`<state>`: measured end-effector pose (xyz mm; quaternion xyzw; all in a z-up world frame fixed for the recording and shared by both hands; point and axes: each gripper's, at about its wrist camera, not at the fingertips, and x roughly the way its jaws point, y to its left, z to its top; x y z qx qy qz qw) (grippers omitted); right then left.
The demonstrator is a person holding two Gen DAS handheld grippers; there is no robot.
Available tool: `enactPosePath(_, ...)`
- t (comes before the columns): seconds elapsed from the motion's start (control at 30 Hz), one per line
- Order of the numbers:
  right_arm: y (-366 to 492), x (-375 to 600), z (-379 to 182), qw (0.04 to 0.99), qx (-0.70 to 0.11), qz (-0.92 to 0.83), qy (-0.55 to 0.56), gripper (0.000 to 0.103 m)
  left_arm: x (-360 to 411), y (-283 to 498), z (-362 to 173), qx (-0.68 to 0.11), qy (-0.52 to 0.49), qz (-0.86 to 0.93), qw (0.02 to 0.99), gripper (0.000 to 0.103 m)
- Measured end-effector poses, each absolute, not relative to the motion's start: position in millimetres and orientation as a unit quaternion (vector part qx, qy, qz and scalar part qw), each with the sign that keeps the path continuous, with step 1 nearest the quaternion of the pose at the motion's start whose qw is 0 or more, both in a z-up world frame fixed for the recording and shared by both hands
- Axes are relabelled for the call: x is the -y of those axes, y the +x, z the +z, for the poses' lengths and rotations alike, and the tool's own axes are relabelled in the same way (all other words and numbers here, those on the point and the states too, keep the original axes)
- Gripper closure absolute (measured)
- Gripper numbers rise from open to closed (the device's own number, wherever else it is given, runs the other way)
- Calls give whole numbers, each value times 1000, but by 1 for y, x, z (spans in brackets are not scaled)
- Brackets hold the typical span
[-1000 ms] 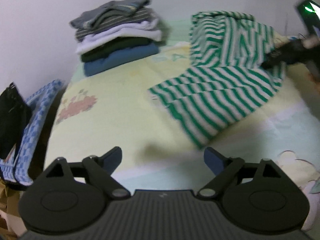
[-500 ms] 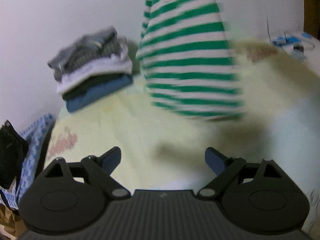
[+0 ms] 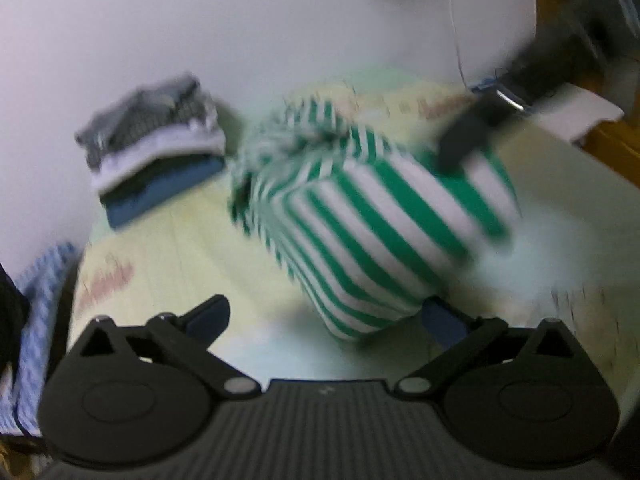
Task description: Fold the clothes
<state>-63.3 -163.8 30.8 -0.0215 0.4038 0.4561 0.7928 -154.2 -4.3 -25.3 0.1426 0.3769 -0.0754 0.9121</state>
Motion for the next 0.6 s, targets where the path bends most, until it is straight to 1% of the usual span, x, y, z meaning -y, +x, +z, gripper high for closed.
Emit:
enactPosePath(0.03, -66, 170, 26, 805, -405, 433, -33, 91, -1, -156, -29, -385, 138, -76, 909, 1)
enactPosePath(0.07, -63, 177, 26, 819, -401, 409, -26, 88, -6, -157, -33, -393, 133, -76, 907, 1)
enactPosePath(0.13, -46, 187, 29, 853, -384, 352, 14, 67, -9, -151, -32, -395, 123, -77, 907, 1)
enactPosePath(0.17, -34, 191, 31, 873, -370, 315, 39, 47, -9, -147, -30, -393, 117, -79, 908, 1)
enactPosePath(0.2, -23, 187, 29, 887, -357, 288, 47, 35, -9, -143, -29, -392, 111, -81, 910, 1)
enactPosePath(0.3, 9, 164, 17, 913, -328, 239, 38, 33, -6, -132, -23, -384, 102, -83, 914, 1)
enactPosePath(0.37, 34, 141, 1, 903, -351, 244, 34, 32, -1, -125, -19, -376, 104, -81, 917, 1)
enactPosePath(0.43, 57, 120, -13, 893, -382, 233, 39, 33, 2, -118, -21, -375, 110, -75, 917, 1)
enactPosePath(0.53, 82, 103, -24, 909, -365, 192, 50, 34, 3, -117, -27, -385, 111, -70, 914, 1)
enactPosePath(0.57, 91, 97, -27, 910, -366, 187, 46, 37, 3, -117, -29, -388, 111, -69, 912, 1)
enactPosePath(0.6, 101, 91, -30, 908, -372, 188, 38, 67, 3, -117, -32, -391, 113, -67, 911, 1)
